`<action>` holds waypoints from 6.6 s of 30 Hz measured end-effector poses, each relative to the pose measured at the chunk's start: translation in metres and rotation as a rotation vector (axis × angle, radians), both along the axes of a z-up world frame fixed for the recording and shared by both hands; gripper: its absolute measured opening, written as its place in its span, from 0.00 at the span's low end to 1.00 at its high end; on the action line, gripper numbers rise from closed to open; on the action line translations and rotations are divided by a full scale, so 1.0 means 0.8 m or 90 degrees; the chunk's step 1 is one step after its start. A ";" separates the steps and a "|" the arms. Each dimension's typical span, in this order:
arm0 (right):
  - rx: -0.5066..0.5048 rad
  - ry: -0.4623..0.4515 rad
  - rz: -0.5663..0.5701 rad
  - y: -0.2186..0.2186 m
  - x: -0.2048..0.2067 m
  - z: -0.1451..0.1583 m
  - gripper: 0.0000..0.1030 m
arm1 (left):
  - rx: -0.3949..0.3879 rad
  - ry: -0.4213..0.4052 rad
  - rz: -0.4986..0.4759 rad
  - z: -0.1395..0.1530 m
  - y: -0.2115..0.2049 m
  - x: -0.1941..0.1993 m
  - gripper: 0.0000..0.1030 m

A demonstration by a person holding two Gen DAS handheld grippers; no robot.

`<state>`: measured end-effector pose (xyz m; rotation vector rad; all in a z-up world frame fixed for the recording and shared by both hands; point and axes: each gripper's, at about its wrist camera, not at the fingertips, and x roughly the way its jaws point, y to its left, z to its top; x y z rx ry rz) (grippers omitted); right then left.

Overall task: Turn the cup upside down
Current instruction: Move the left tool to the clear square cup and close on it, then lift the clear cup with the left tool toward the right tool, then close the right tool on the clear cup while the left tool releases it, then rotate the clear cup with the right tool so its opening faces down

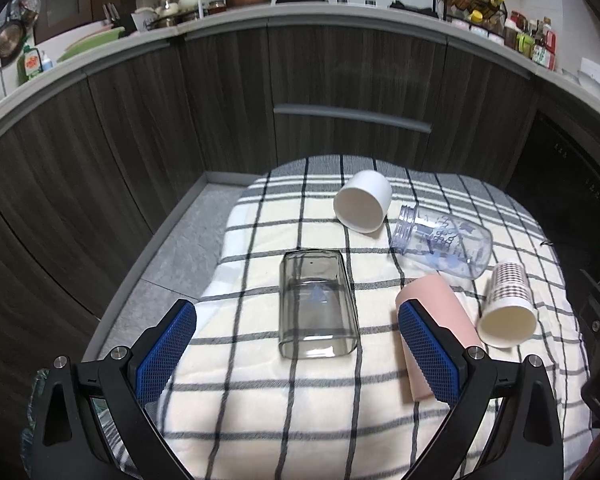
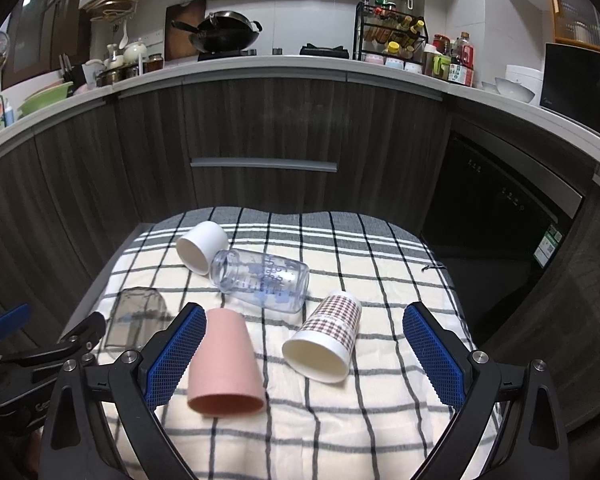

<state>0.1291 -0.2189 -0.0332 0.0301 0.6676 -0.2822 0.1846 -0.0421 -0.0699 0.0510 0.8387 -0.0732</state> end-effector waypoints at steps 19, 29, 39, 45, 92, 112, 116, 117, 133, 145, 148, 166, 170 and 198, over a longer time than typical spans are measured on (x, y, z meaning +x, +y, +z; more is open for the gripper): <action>0.041 0.090 0.013 -0.014 0.062 -0.068 0.97 | 0.046 0.135 0.007 -0.099 -0.027 0.081 0.79; 0.063 0.106 0.012 -0.016 0.060 -0.074 0.97 | 0.036 0.146 -0.009 -0.107 -0.030 0.084 0.65; 0.072 0.100 0.023 -0.004 0.034 -0.053 0.97 | 0.035 0.129 -0.020 -0.081 -0.021 0.051 0.64; 0.093 0.101 0.016 -0.009 -0.012 -0.034 0.97 | 0.018 0.131 -0.046 -0.059 -0.020 -0.001 0.64; 0.106 0.147 -0.067 -0.047 -0.174 -0.041 0.97 | -0.030 0.103 -0.176 -0.030 -0.056 -0.180 0.86; 0.223 0.440 0.053 0.055 -0.021 -0.098 0.87 | -0.075 0.074 0.014 -0.002 0.108 -0.111 0.88; 0.220 0.546 0.050 0.064 0.009 -0.123 0.84 | -0.079 0.071 0.020 -0.001 0.115 -0.096 0.89; 0.212 0.575 0.050 0.067 0.018 -0.131 0.84 | -0.082 0.070 0.021 -0.001 0.116 -0.093 0.89; 0.191 0.735 0.021 0.078 0.050 -0.216 0.68 | -0.113 0.113 0.023 -0.034 0.121 -0.063 0.89; 0.207 0.533 0.067 0.097 0.012 -0.138 0.67 | -0.157 0.060 0.036 -0.029 0.139 -0.075 0.89; 0.195 0.436 0.089 0.111 0.008 -0.111 0.66 | -0.174 0.041 0.052 -0.028 0.152 -0.075 0.89; 0.078 0.085 0.134 0.152 0.165 -0.102 0.66 | -0.068 0.020 0.105 -0.059 0.153 -0.028 0.89; 0.058 0.089 0.124 0.156 0.168 -0.111 0.66 | -0.058 0.034 0.110 -0.070 0.150 -0.018 0.89; 0.040 0.123 0.169 0.175 0.037 -0.087 0.66 | -0.111 0.016 0.105 -0.039 0.171 -0.073 0.89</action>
